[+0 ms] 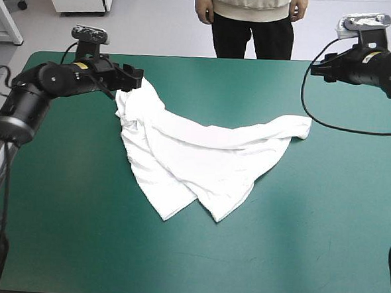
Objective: Fold the cloth
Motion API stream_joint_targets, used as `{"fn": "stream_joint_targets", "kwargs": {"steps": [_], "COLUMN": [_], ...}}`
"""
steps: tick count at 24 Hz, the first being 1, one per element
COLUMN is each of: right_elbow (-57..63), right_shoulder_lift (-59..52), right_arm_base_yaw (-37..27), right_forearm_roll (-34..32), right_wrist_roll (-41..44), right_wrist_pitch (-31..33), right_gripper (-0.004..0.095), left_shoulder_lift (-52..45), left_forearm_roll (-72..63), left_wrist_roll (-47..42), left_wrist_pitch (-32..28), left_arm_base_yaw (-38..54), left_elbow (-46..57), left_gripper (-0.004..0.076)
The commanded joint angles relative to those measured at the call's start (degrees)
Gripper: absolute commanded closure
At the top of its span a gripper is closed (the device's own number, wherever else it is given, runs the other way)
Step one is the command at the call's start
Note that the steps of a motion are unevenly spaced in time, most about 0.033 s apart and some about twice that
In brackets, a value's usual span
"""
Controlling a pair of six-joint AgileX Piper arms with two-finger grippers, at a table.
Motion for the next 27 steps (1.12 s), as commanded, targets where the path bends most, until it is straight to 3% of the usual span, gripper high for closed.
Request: {"fn": "stream_joint_targets", "kwargs": {"steps": [1,5,10,12,15,27], "right_elbow": [-2.05,-1.93,-1.93,-1.93,-1.93,-1.93], "right_shoulder_lift": [-7.46,-13.23,-16.1,-15.98,-15.98,-15.98], "right_arm_base_yaw": [-0.32,-0.32,-0.32,-0.32,-0.32,-0.32], "right_forearm_roll": [0.71,5.62,7.57,7.86,8.31,10.59], "right_wrist_roll": [0.06,-1.89,-2.67,-2.26,-2.15,-2.51], "right_wrist_pitch": [0.9,3.23,5.2,6.43,6.74,7.83], "right_gripper": [0.0314,0.0358,0.0358,0.0358,0.0358,0.0372], "left_shoulder_lift": [-9.66,-20.0,-26.56,-25.3,-21.38,-5.75], "left_forearm_roll": [-1.78,-1.62,-0.29,2.02,6.87,14.23], "left_wrist_roll": [-1.39,-0.85,5.93,4.43,2.54,0.74], "left_wrist_pitch": [3.52,6.38,10.34,10.62,5.11,-1.48], "left_arm_base_yaw": [-0.63,-5.08,-19.67,-23.76,-28.44,-28.7], "left_elbow": [2.73,15.36,31.01,35.16,39.32,39.33], "left_gripper": [0.0276,0.0283,0.0283,0.0283,0.0283,0.0283]}}
